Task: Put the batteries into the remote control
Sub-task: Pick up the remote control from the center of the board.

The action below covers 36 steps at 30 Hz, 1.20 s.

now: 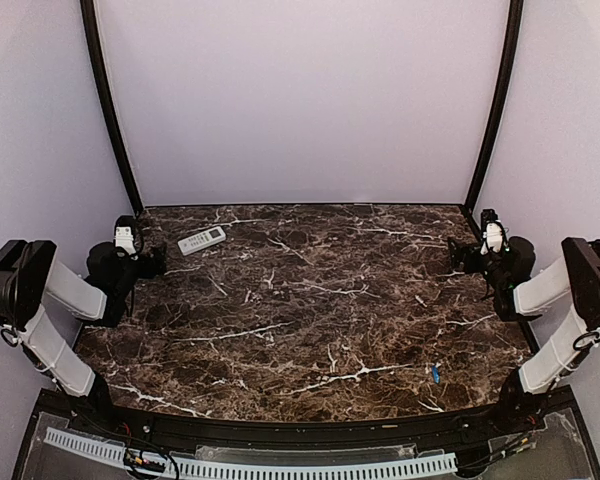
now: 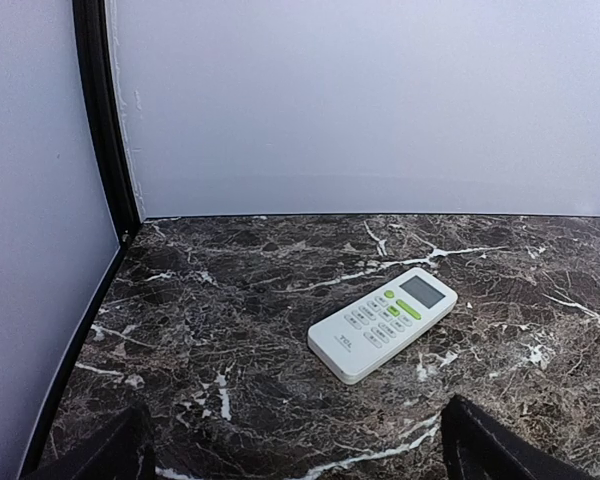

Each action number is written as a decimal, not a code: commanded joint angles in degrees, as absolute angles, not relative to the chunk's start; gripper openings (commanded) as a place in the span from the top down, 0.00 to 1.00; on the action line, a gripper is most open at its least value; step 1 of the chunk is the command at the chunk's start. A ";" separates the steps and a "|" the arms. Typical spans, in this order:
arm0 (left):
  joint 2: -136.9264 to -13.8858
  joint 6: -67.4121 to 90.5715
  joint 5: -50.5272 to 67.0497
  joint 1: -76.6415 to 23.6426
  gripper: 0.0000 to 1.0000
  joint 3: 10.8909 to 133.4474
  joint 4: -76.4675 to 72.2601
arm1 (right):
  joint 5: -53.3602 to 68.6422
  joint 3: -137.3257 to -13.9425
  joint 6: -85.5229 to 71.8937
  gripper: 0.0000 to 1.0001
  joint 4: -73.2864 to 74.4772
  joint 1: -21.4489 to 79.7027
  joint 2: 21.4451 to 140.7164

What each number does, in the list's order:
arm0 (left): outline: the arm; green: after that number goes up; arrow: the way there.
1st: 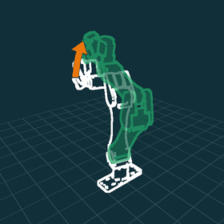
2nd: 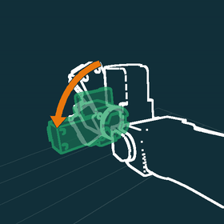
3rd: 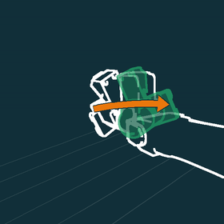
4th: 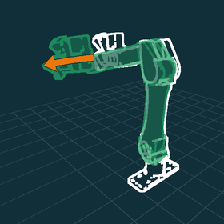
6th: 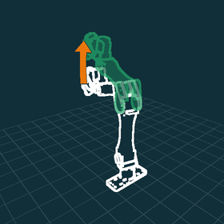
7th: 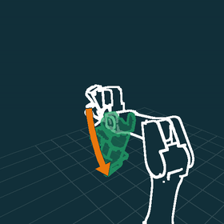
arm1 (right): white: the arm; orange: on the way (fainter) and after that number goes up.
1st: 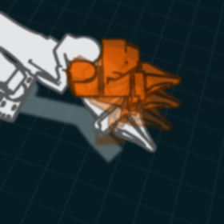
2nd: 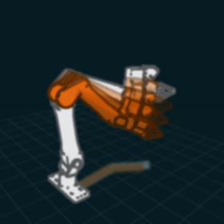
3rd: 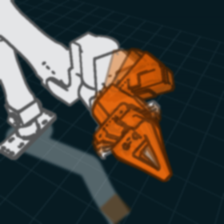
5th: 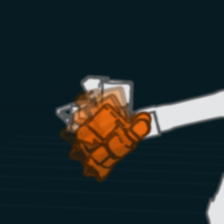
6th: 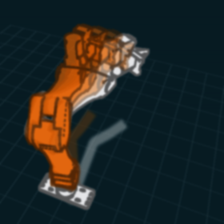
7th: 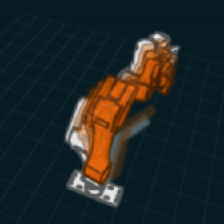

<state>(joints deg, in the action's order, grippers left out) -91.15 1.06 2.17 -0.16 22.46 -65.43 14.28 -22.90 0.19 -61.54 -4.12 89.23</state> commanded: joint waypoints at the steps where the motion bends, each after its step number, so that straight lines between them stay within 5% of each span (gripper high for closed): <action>1: -90.24 0.35 3.06 -0.18 0.01 23.01 -64.49 | 15.65 -23.34 1.02 0.01 -62.91 -3.85 87.79; 8: -89.78 0.35 3.95 -0.18 0.01 23.57 -64.15 | 14.96 -27.60 0.14 0.01 -46.83 -3.94 75.02; 16: -78.53 -5.45 8.79 -0.85 0.01 47.71 -21.79 | 35.70 -37.81 -11.46 0.01 -36.40 -4.97 71.66; 26: -114.38 -30.03 12.77 -8.47 0.01 93.69 28.59 | 41.50 -49.99 -11.66 0.02 -15.53 1.66 72.20; 36: -139.47 -36.18 10.60 -8.44 0.01 128.09 46.61 | 38.52 -54.87 -4.25 0.01 -2.64 10.78 71.59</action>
